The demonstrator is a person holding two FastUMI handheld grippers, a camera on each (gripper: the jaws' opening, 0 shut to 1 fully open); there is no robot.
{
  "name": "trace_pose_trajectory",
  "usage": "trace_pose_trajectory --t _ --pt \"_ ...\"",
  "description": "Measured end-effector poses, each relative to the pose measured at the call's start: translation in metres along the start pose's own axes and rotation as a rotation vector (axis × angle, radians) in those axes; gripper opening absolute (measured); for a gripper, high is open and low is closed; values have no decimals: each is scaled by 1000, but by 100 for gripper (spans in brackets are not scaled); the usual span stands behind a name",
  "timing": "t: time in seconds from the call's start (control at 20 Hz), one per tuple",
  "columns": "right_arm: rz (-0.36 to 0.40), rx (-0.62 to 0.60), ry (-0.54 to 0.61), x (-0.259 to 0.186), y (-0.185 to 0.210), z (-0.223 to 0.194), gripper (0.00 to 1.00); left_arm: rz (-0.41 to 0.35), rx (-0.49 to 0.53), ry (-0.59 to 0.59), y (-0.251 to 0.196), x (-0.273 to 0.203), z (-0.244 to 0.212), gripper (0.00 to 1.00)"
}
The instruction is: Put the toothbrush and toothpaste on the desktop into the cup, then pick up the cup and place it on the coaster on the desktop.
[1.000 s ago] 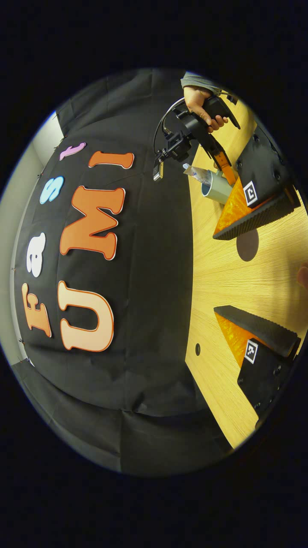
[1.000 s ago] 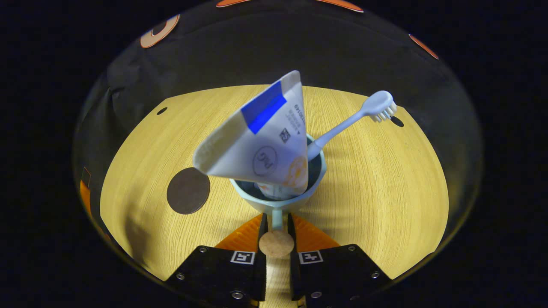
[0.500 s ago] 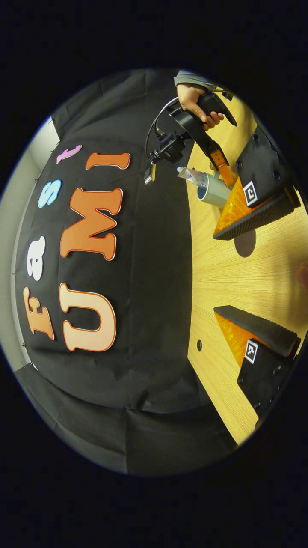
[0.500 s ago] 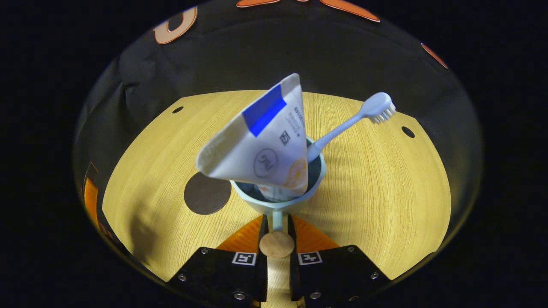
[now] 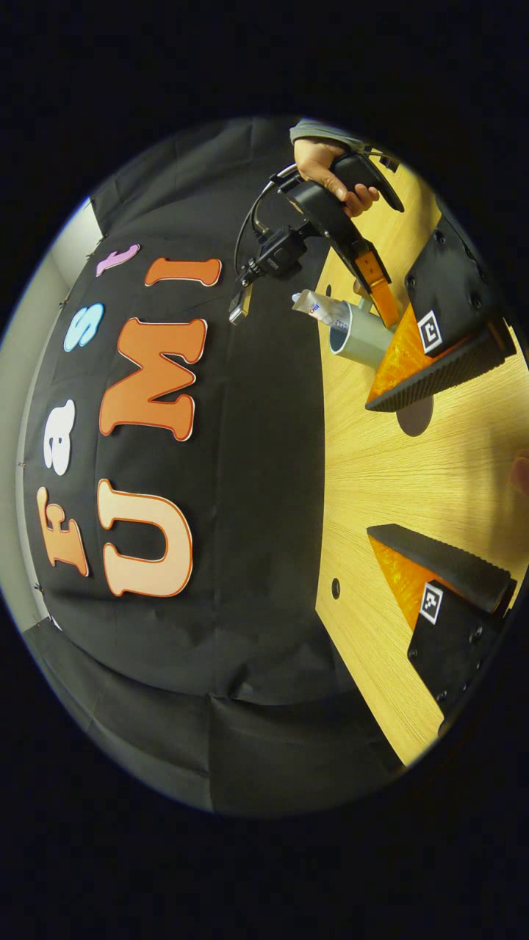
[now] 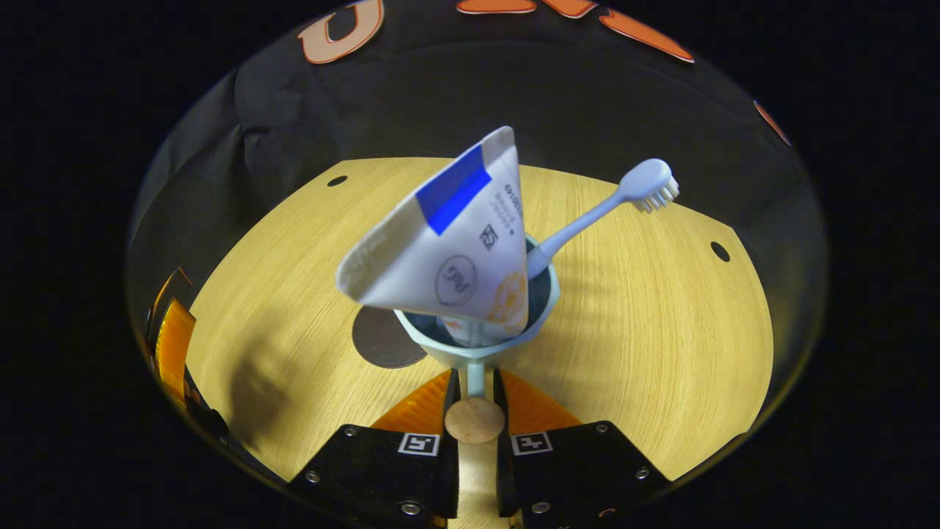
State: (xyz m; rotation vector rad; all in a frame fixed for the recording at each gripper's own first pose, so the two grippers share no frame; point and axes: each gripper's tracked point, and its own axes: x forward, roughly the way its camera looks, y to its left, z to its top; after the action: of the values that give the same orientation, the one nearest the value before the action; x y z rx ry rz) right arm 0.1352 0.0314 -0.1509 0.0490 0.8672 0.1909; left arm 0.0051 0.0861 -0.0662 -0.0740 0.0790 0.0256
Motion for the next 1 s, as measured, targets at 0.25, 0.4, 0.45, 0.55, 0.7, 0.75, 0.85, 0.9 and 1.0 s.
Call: trace_pose_trajectory --t 0.25,0.4,0.45,0.55,0.7,0.75,0.85,0.9,1.0 --pt "31 -42 -11 2 -2 1 21 25 20 14 12 2 -10 97" --pt "30 -69 -7 2 -3 3 21 30 11 28 17 1 -15 97" --pt "34 -72 -7 2 -3 3 21 31 9 31 18 1 -18 97" --pt "47 -85 -8 2 -3 4 21 34 9 33 20 2 -21 97" --pt "57 -114 -4 3 -4 4 21 36 6 47 22 1 -26 97" --pt "60 -120 -1 2 -4 4 21 39 9 49 22 1 -27 97" --pt "64 -131 11 2 -5 4 21 44 13 46 24 -1 -26 97" --pt "63 -139 14 2 -6 4 21 46 13 45 24 -4 -25 97" --pt "58 -138 19 3 -6 3 21 52 13 46 26 -5 -26 97"
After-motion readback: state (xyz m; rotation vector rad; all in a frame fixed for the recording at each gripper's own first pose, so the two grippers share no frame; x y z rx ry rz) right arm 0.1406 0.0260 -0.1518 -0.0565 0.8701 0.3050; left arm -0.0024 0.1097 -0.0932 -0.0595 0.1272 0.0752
